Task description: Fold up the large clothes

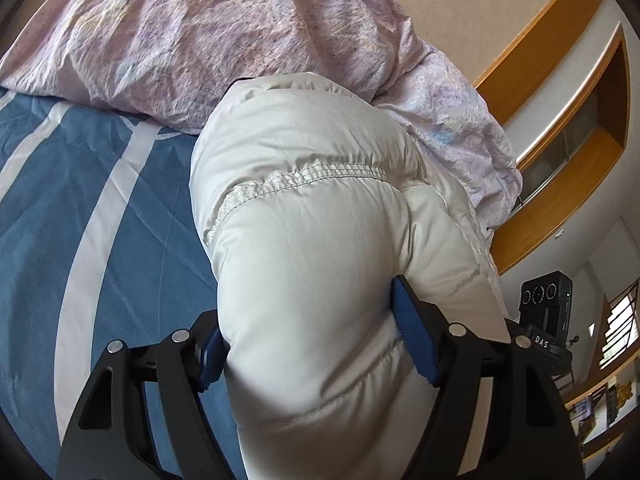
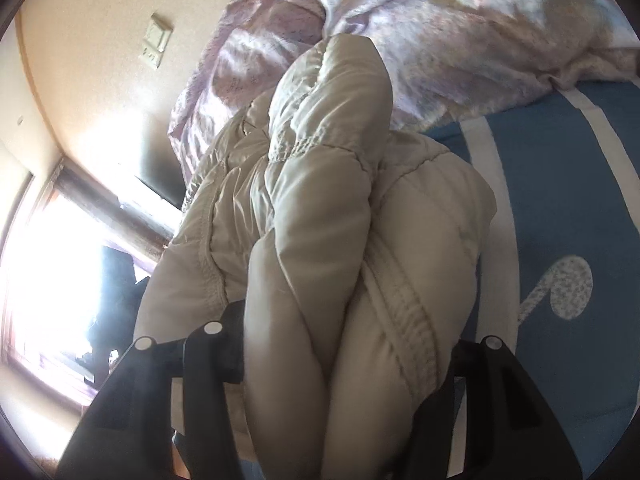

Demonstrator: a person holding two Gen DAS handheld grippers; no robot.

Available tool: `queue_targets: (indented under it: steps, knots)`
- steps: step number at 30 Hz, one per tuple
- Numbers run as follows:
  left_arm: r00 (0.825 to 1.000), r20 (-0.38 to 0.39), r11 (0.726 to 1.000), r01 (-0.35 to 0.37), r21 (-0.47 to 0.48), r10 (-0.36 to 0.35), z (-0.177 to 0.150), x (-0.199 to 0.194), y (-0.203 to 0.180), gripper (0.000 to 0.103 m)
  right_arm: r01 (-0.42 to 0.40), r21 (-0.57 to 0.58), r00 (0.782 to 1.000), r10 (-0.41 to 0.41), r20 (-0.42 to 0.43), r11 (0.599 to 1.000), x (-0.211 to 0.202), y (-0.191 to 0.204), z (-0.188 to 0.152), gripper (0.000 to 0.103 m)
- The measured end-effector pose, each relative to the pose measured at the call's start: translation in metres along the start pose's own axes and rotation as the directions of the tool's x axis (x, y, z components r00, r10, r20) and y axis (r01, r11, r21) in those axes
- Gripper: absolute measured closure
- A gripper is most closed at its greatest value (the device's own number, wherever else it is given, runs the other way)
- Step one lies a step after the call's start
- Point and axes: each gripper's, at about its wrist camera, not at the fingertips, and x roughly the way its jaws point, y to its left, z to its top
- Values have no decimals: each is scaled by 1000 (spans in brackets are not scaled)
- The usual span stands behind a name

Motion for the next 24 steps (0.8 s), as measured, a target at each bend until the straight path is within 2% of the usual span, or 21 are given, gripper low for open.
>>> queue_targets:
  steps: [1, 3, 5, 7, 9, 11, 13, 14, 15, 17, 18, 20, 22, 24]
  knots:
    - [1000, -7, 1000, -12, 12, 12, 2, 2, -1, 25, 16, 10, 1000, -16, 2, 1000, 2, -8, -4, 47]
    - [999, -17, 999, -39, 23, 39, 6, 2, -3, 22, 67, 26, 998, -68, 15, 997, -4, -12, -15, 35]
    - [997, -11, 996, -78, 37, 78, 7, -6, -5, 19, 141, 13, 989, -142, 45, 990, -18, -3, -20, 32]
    - [991, 26, 989, -133, 65, 132, 6, -19, -9, 19, 197, 0, 975, -196, 102, 980, -36, 8, -21, 30]
    - [974, 88, 970, -218, 111, 208, 5, -35, -18, 18, 256, -6, 952, -251, 177, 967, -54, 19, -20, 29]
    - [958, 135, 950, -273, 152, 253, 5, -45, -28, 17, 368, -45, 896, -341, 284, 929, -71, 41, -27, 29]
    - [950, 167, 936, -293, 195, 263, 1, -51, -44, 16, 530, -84, 793, -459, 401, 844, -78, 70, -33, 29]
    - [949, 179, 931, -296, 215, 261, -1, -52, -53, 15, 585, -95, 740, -482, 468, 805, -82, 86, -38, 26]
    - [948, 187, 926, -298, 233, 258, -4, -50, -61, 14, 574, -127, 744, -450, 494, 809, -80, 96, -40, 26]
    - [950, 188, 919, -295, 263, 251, -8, -44, -73, 13, 520, -223, 809, -392, 438, 824, -65, 103, -40, 29]
    - [948, 181, 912, -304, 275, 261, -9, -38, -78, 13, 523, -263, 820, -395, 414, 811, -53, 108, -42, 36]
    - [944, 176, 905, -319, 280, 278, -11, -25, -81, 13, 531, -296, 823, -400, 404, 794, -38, 114, -44, 42]
    - [942, 180, 907, -324, 269, 283, -11, -18, -79, 12, 507, -287, 839, -389, 380, 813, -23, 110, -37, 46]
    - [938, 185, 908, -332, 255, 292, -11, -14, -76, 9, 513, -287, 841, -408, 355, 809, -11, 111, -29, 47]
